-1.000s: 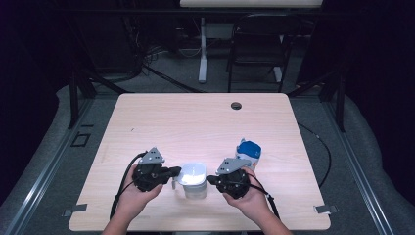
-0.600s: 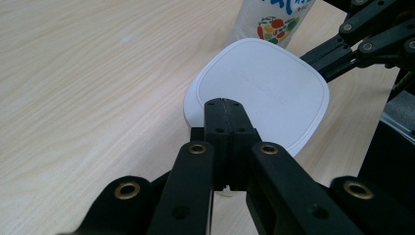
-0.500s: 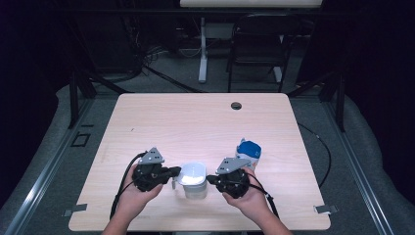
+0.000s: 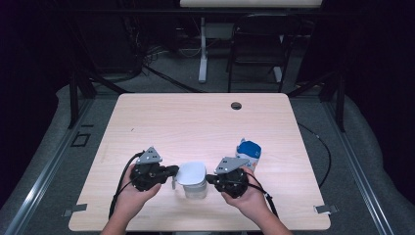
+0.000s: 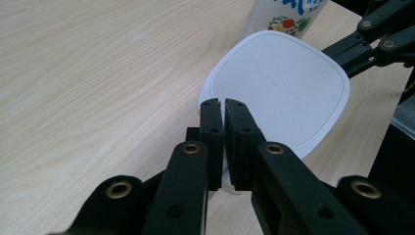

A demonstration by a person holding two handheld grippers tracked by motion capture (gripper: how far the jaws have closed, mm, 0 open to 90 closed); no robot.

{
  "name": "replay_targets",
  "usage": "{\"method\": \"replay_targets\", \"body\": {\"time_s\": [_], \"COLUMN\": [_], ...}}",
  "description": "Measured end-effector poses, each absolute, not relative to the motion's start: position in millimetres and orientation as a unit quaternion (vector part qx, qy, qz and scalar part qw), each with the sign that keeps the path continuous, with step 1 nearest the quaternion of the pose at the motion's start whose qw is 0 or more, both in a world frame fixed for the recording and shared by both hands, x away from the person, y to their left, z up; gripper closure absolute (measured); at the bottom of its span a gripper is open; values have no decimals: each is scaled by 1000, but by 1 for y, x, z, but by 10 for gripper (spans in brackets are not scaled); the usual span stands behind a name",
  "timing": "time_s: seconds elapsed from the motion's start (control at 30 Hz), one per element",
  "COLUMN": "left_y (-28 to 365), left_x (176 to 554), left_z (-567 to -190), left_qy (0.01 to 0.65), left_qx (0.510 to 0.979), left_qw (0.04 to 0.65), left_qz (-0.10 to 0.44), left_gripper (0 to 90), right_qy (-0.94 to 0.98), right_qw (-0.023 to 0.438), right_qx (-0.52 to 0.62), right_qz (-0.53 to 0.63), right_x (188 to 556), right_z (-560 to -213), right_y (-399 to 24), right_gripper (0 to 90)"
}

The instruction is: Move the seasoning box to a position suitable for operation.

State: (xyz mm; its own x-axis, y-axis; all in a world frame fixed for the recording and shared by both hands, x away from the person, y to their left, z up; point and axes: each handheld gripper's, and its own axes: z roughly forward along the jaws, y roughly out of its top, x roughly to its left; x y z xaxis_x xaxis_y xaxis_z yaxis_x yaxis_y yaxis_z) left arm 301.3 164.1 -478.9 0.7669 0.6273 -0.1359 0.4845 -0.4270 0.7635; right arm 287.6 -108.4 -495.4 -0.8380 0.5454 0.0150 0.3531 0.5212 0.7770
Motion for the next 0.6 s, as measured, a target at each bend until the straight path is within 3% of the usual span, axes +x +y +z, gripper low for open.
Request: {"method": "replay_targets", "body": {"time_s": [0.6], "left_y": [175], "left_x": [300], "left_z": [-475], "left_qy": [337], "left_qx": [832], "left_qw": [430], "left_qz": [93], "left_gripper": [794], "right_qy": [862], "right_qw": [121], "right_qx": [259], "right_qz": [419], "right_x": [288], "right_z": [-490], "right_y": [-106], "right_gripper": [900]}}
